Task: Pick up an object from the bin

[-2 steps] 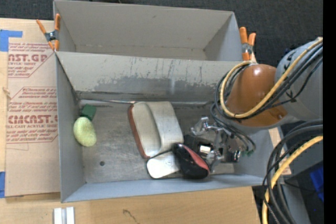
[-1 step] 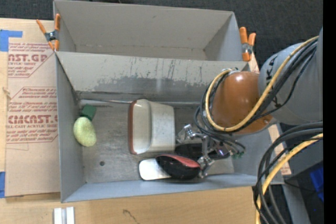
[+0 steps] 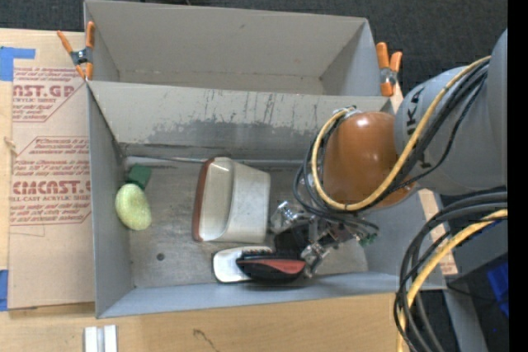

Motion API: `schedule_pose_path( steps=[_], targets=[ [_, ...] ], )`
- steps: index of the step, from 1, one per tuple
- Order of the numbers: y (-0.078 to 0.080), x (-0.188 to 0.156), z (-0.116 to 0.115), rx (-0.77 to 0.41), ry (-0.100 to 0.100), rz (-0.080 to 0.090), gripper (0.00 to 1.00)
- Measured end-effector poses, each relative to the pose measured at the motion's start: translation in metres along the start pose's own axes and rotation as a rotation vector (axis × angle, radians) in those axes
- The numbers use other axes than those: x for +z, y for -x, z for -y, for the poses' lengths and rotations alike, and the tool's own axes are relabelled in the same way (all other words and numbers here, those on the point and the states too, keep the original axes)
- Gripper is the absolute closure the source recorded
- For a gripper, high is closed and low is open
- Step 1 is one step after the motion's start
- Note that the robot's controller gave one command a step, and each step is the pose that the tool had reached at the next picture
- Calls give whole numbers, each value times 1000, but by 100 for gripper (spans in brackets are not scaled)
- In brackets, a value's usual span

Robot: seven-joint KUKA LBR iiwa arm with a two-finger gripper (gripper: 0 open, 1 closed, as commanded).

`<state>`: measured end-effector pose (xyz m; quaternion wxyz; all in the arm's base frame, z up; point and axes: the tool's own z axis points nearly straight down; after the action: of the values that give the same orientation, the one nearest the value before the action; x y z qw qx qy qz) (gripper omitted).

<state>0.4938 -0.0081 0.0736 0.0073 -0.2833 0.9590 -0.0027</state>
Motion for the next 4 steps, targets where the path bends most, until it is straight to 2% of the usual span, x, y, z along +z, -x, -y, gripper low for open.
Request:
schedule_pose_path(
  steps=[2,4],
  targets=[
    [0,-3,0,0,2,-2,100],
    [-2,-21,-3,-1,13,-17,100]
  ],
)
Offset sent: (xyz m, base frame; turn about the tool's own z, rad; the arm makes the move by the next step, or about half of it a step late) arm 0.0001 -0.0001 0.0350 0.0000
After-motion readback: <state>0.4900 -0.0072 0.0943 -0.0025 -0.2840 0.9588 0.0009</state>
